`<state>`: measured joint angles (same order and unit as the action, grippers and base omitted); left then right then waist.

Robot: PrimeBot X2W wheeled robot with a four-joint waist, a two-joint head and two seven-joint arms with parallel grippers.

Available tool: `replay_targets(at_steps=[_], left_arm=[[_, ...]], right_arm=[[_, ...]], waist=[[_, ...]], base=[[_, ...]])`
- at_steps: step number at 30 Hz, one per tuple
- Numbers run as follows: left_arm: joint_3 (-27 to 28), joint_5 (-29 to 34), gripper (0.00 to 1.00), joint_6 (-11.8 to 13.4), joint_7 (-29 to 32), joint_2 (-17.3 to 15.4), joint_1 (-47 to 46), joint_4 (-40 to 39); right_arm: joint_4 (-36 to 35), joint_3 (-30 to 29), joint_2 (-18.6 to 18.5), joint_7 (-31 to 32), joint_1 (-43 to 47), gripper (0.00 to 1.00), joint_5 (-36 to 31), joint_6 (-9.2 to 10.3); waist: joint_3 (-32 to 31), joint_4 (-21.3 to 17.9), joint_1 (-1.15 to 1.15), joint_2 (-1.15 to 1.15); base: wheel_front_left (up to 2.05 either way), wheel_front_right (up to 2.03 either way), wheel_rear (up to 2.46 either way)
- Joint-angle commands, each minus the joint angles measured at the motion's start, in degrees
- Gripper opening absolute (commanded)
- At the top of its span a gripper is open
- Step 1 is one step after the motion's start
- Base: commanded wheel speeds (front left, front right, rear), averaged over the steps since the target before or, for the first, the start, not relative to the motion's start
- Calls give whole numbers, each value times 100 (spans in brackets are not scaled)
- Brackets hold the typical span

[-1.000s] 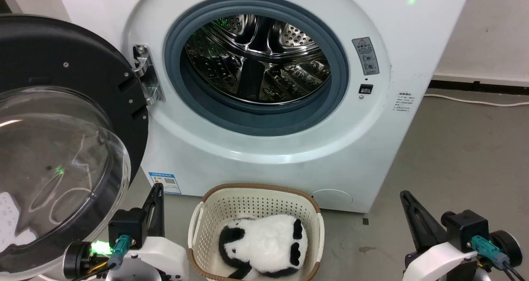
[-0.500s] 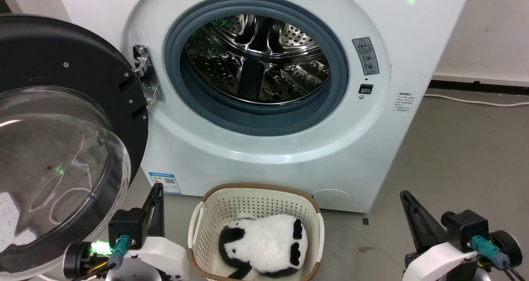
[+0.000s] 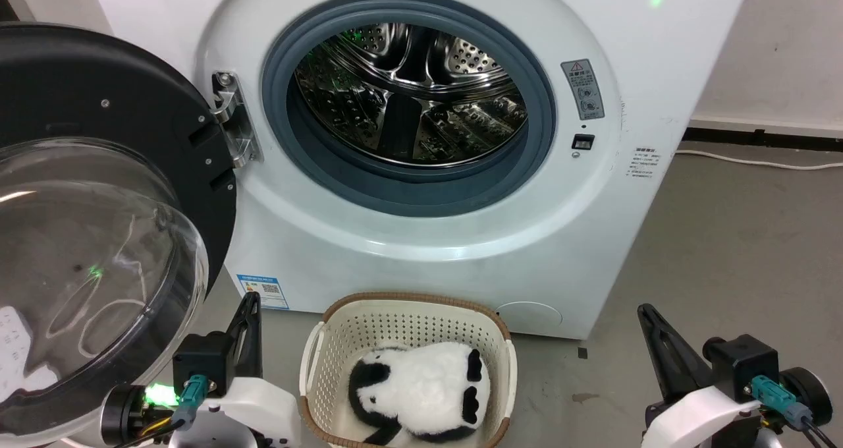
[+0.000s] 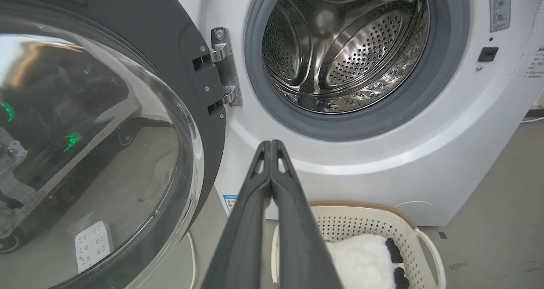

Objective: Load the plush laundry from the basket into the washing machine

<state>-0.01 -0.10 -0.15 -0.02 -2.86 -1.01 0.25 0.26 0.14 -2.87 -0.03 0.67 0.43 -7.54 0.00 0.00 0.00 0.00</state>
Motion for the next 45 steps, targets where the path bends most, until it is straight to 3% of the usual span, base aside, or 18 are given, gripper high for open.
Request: replay_targets(at_steps=[1, 45], left_arm=[[1, 10, 0, 15, 2, -1, 101, -25], [1, 10, 0, 15, 2, -1, 101, -25]], right_arm=[[-26, -14, 0, 3, -67, 0, -43, 5], [-26, -14, 0, 3, -67, 0, -43, 5]], waist=[[0, 0, 0, 0], [0, 0, 0, 0]], base=[[0, 0, 0], [0, 0, 0]])
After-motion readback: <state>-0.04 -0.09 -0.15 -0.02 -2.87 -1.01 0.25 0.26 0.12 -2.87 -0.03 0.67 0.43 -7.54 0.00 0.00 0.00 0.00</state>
